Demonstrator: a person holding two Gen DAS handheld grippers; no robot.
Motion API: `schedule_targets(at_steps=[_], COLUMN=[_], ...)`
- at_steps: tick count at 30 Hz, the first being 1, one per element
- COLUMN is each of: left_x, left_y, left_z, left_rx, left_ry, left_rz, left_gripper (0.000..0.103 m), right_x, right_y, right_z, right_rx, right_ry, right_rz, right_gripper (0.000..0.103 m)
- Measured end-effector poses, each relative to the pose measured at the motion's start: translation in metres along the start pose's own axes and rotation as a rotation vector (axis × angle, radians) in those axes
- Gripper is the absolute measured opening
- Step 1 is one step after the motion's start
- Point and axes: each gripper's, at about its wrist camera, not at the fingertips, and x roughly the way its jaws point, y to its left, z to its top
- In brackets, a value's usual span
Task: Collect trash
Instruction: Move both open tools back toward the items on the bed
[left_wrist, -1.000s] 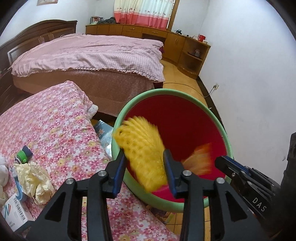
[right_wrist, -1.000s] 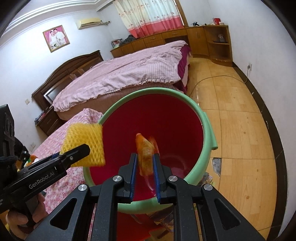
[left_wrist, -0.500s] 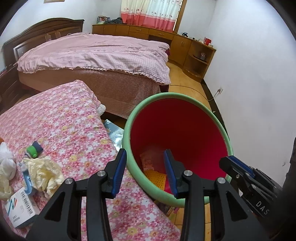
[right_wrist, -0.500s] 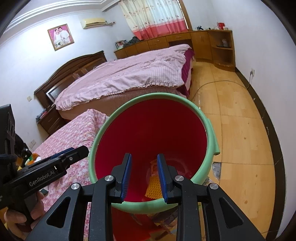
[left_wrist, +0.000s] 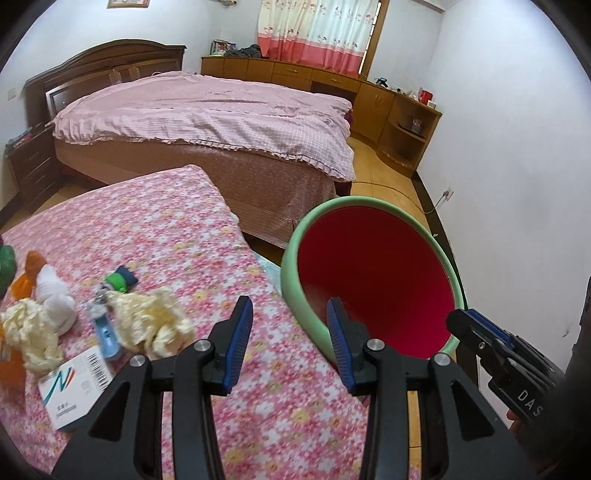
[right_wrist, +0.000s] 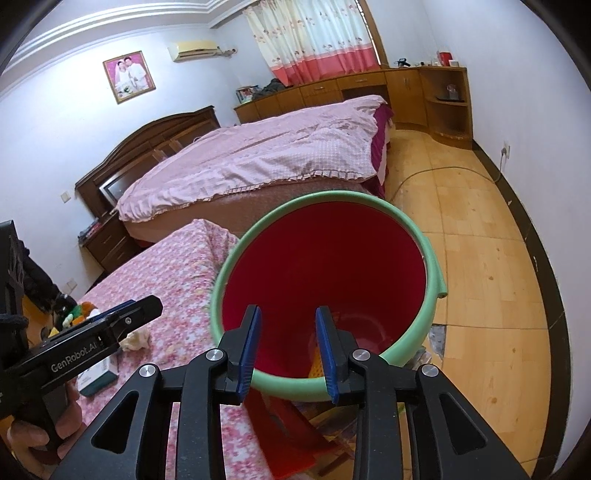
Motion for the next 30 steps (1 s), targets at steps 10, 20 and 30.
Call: schedule_targets(at_steps=[10,20,30], left_x=[-0.041,-0.08,-0.112], left_y=[0.031,0.077,0.136], left_z=[-0.01,-0.025,-0.046], left_rx=[-0.039,-0.093,-0.174], left_ry=[-0.045,-0.08,-0.095], left_rz=[0.048,0.135,0.243], left_gripper=[0.042,0.042,0.042], right_x=[-0.017,-0.021,-0.006], right_y=[0.034,0.08,0.12], right_z=[-0.005,-0.013,-0.024], right_rx=[-0.037,-0.095,-0.151], right_ry=[-0.016,-0.007,0.039], right_rz=[0.027,0.082,0.146], right_gripper=[0.049,0.05,0.05])
